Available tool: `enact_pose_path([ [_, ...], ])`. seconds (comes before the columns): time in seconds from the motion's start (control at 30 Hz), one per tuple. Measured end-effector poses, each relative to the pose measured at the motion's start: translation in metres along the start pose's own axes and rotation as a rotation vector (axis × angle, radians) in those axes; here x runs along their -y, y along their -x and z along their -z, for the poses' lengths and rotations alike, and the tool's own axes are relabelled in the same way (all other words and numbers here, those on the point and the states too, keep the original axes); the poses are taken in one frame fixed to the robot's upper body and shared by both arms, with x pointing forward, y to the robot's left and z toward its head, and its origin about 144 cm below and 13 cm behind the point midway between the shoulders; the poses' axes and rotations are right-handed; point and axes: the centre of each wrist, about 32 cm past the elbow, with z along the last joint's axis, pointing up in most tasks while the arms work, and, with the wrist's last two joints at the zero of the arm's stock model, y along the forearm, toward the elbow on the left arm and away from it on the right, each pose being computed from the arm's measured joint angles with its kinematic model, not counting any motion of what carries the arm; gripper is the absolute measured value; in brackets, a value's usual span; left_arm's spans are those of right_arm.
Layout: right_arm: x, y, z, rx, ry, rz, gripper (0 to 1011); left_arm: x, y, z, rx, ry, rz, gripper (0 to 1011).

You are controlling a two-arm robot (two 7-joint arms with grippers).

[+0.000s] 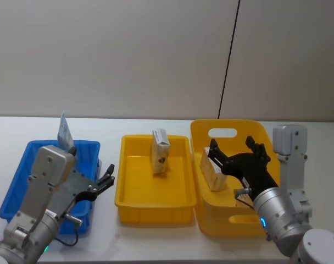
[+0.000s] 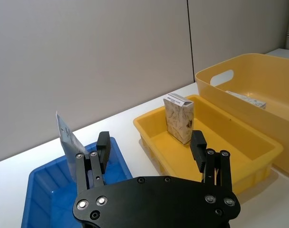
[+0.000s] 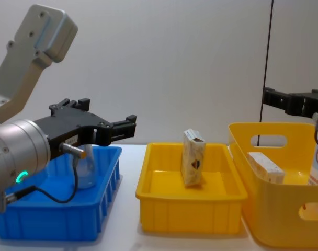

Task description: Bimanual collaborative sorting of washing and personal care products

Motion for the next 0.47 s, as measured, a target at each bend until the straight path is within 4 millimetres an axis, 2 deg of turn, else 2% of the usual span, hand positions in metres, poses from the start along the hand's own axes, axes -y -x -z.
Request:
enact_pose_path([
  [0.47, 0.0003, -0.0003, 0.0004, -0.001, 0.001, -0.001, 1002, 0.0000, 0.0000, 0.0000, 0.000, 0.000, 0.000, 1001],
])
